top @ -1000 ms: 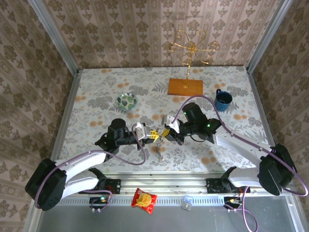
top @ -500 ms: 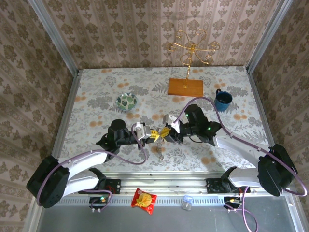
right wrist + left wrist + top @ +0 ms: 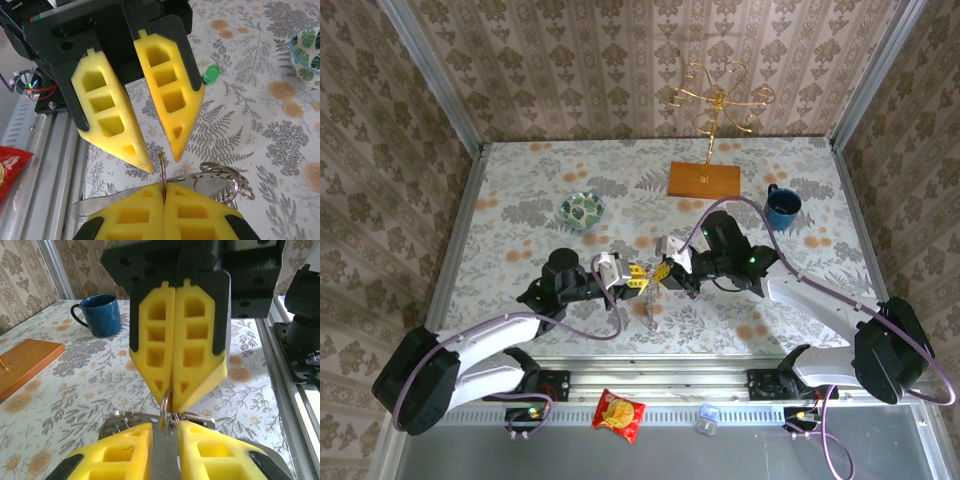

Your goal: Put the keys on the keyring

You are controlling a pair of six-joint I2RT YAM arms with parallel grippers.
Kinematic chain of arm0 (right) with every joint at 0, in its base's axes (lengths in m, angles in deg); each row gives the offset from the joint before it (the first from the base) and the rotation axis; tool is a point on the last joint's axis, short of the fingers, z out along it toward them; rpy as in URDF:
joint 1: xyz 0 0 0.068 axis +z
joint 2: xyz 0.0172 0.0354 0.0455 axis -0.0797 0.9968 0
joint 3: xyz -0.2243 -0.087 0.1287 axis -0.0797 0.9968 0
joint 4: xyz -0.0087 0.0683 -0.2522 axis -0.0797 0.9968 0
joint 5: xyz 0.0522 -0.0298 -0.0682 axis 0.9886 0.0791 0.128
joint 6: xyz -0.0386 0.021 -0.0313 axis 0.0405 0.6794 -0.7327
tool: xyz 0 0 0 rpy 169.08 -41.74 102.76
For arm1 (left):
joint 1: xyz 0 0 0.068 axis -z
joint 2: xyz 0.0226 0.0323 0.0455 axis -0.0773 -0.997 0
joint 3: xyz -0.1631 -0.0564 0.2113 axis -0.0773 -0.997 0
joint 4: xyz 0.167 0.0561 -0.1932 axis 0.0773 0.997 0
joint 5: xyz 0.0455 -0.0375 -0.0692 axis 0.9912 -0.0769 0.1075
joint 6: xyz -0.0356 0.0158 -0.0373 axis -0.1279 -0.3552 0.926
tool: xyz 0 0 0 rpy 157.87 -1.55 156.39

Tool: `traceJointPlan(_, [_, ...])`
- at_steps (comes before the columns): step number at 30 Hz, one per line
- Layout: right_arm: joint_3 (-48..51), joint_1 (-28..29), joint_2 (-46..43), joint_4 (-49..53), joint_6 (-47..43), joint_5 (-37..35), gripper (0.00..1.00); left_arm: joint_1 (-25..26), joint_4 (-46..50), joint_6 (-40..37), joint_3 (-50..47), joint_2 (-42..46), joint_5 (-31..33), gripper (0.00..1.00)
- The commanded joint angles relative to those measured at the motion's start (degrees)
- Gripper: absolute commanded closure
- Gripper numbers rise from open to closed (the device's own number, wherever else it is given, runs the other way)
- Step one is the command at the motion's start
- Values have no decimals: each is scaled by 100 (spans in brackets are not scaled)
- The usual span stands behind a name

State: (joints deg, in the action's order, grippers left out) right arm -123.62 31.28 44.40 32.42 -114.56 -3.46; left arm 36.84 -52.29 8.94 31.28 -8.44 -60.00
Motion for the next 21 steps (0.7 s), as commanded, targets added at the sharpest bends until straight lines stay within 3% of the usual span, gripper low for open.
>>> traceJointPlan(1, [-550,65,127,1123,-772,-322,100,36,979,-402,342,199,115,80])
traceJointPlan(4, [-802,149,179,1536,-1064,-542,100,47,1457,-576,517,254,79,80])
traceJointPlan(15, [-1761,608,569,2674,-1787,-1173,100,47,1597,-684,812,59,-147,77])
traceJointPlan(21, [-2064,797,844,2886,-1964,-1282,100,46,1618,-736,881,-15,-202,83])
